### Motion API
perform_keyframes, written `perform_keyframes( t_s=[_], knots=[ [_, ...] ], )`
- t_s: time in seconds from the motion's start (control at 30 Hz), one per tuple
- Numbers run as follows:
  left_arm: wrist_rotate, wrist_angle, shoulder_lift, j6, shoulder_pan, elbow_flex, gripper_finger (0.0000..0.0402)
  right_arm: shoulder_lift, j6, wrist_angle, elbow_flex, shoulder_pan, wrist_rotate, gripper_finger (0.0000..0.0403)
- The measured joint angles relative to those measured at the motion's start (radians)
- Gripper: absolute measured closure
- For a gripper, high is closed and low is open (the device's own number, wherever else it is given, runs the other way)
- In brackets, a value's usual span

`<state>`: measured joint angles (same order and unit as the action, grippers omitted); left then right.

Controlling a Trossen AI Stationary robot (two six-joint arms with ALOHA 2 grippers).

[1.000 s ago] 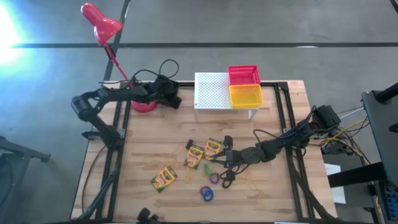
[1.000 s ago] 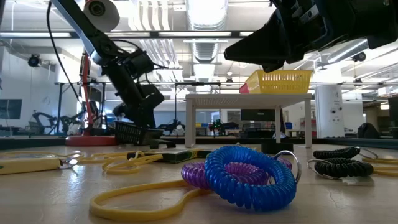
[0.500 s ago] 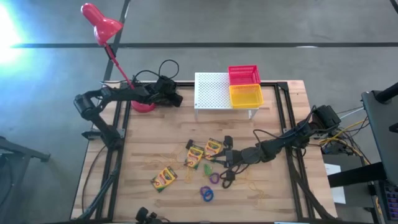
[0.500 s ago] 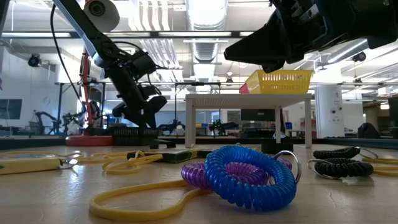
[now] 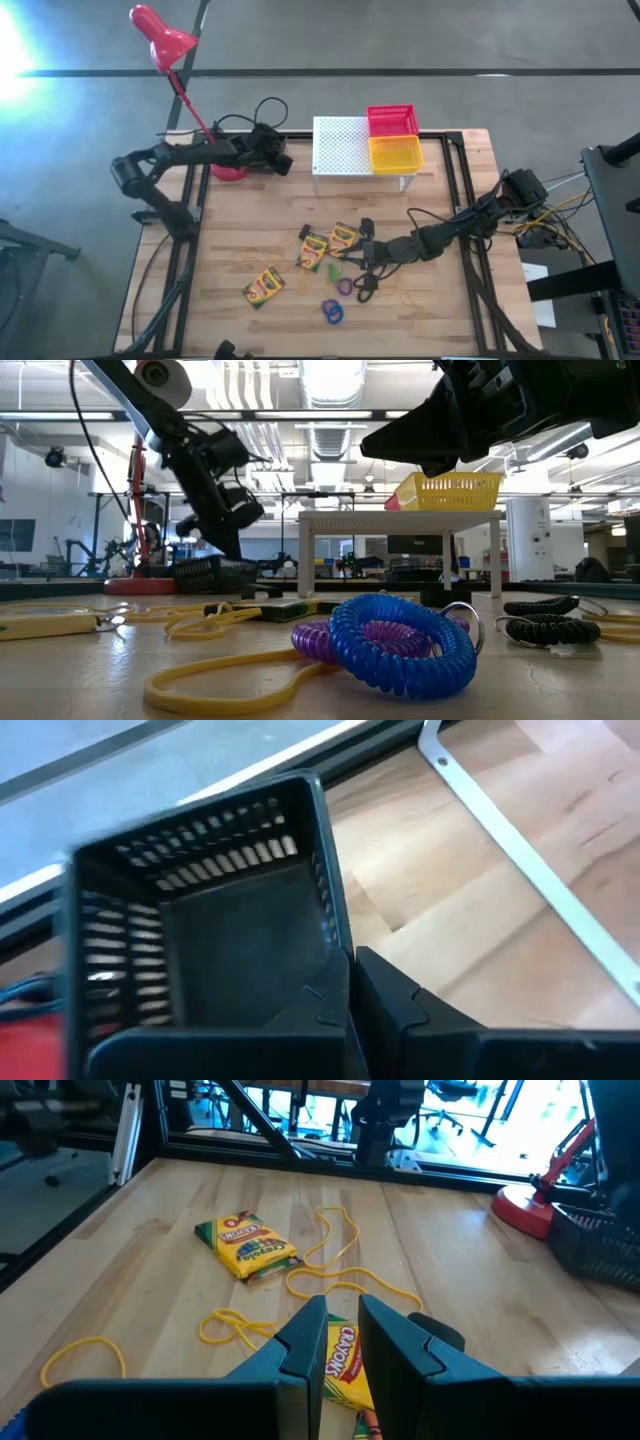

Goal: Pick & Place Office Desk Supplies
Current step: Put the black bin on the shelf

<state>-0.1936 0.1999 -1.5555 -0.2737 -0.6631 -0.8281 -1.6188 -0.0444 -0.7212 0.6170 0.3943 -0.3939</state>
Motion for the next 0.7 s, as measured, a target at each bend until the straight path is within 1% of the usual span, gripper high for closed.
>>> perform_keyframes(
  t_s=[0.2,0.33,0.5,0.6,0.7],
  knots=[
    [-0.058,0.241,0.151,-0.007,0.036,-0.065,0.0391,0.0,0.003,0.0,0.0,-0.001,0.0,0.0346],
    [-0.083,0.33,0.26,-0.002,0.07,-0.126,0.0392,0.0,0.003,0.0,0.0,-0.005,0.0,0.0346],
    [-0.083,0.354,0.341,0.059,0.159,-0.211,0.0392,0.001,0.003,-0.002,0.0,-0.005,-0.001,0.0346],
    [-0.082,0.341,0.344,0.126,0.24,-0.271,0.0392,0.008,0.006,-0.001,0.0,-0.005,-0.001,0.0346],
    [-0.084,0.265,0.315,0.236,0.328,-0.316,0.0392,0.031,0.031,0.004,0.0,-0.001,-0.002,0.0346]
  ],
)
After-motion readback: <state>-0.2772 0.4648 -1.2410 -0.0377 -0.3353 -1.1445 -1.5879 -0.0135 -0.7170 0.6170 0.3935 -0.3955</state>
